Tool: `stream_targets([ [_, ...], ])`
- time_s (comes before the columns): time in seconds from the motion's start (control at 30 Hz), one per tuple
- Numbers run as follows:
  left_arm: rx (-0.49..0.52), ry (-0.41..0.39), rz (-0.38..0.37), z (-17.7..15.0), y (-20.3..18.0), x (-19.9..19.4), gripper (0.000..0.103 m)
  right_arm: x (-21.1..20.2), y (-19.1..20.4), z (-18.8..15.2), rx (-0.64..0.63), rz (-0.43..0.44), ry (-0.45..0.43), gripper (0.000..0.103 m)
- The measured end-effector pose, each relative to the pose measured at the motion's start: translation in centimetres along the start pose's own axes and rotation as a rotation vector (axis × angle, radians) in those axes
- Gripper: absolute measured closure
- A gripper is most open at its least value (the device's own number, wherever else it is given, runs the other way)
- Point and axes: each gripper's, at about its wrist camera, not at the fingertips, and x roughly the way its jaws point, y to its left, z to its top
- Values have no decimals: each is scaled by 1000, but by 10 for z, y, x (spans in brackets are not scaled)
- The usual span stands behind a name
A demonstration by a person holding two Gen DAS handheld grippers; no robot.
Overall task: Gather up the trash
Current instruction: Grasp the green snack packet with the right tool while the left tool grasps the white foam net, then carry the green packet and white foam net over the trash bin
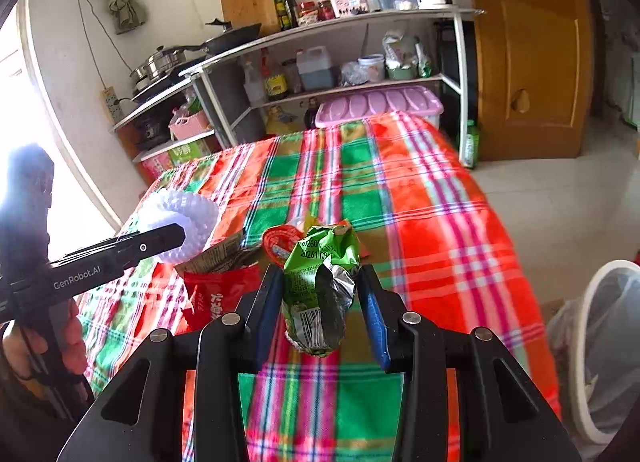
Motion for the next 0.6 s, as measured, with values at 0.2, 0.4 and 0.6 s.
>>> stream_targets([
  [0.2,53,-8,-49,4,-39,-2,77,-32,-20,-4,30,-46,-44,63],
  [0.4,88,2,-110,2,-81,7,76,-61,-51,-10,75,-110,-73,63],
  [0.6,149,31,-170,-3,-136,26,76,-94,-90,-20,124,-191,-100,63],
])
